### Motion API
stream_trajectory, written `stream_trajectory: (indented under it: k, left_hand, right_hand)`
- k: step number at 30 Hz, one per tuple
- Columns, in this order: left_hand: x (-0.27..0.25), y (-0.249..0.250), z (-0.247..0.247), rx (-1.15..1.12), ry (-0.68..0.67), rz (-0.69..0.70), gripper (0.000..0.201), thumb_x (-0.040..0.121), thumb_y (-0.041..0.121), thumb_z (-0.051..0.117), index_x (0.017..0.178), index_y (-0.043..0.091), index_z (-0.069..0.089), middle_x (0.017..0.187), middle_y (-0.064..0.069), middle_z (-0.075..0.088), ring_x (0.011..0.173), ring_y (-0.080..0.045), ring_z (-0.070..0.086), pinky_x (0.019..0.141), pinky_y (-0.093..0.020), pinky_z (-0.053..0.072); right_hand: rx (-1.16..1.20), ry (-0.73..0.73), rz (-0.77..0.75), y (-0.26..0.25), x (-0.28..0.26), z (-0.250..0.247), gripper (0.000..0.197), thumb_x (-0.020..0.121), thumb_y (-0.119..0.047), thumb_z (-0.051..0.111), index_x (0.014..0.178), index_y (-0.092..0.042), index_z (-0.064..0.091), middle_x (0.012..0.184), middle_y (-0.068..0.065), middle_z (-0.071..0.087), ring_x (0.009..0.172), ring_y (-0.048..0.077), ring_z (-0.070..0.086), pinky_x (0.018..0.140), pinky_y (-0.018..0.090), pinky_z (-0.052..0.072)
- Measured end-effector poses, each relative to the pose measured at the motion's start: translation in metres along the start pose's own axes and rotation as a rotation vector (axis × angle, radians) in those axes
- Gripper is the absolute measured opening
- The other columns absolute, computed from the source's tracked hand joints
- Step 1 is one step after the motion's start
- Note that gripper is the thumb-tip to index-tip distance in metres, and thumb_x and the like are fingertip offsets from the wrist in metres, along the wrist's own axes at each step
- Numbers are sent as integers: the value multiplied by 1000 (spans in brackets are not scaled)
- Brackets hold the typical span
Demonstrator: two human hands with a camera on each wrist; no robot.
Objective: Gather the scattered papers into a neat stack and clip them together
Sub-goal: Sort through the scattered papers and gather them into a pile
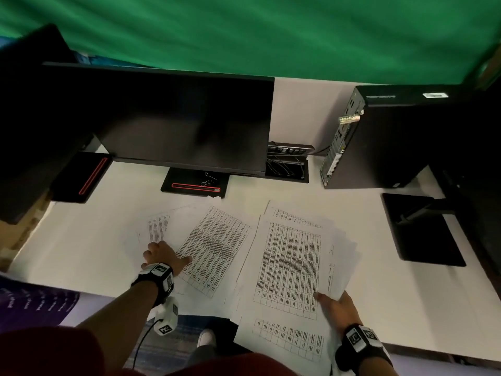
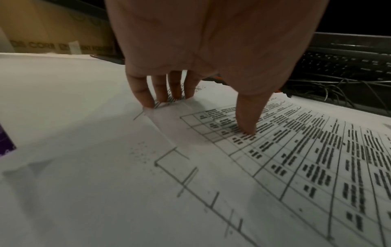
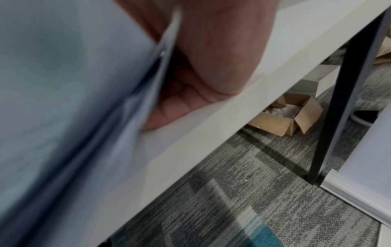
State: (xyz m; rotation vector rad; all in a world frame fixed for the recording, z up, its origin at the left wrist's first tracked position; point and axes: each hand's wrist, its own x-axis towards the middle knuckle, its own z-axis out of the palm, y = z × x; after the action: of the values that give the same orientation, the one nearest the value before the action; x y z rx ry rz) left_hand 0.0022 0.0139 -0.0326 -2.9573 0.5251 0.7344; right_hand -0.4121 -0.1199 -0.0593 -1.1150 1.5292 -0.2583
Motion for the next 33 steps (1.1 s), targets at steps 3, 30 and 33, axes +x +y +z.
stream_trajectory:
  k: [3, 30, 33]
  left_hand:
    - [-4, 5, 1, 4, -4, -15, 110, 62, 66, 75, 141, 5, 28, 144, -17, 32, 132, -35, 34, 104, -52, 37]
    - [-10, -21, -36, -127, 69, 115, 51, 93, 24, 50, 143, 13, 44, 147, -13, 44, 132, -33, 43, 111, -39, 35]
    - [-15, -25, -60, -118, 206, 186, 47, 96, 21, 46, 142, 12, 46, 144, -17, 47, 129, -38, 45, 108, -41, 37]
  right_hand:
    - [-25, -12, 8, 3, 2, 1, 58, 75, -35, 76, 130, -27, 59, 125, 1, 69, 108, 26, 63, 103, 52, 47]
    - [-93, 14, -33, 0, 2, -2, 56, 82, -31, 74, 134, -21, 58, 129, 5, 67, 115, 32, 62, 102, 45, 47]
    - [-93, 14, -43, -1, -1, -2, 56, 85, -30, 73, 137, -18, 56, 131, 7, 65, 118, 33, 60, 100, 41, 45]
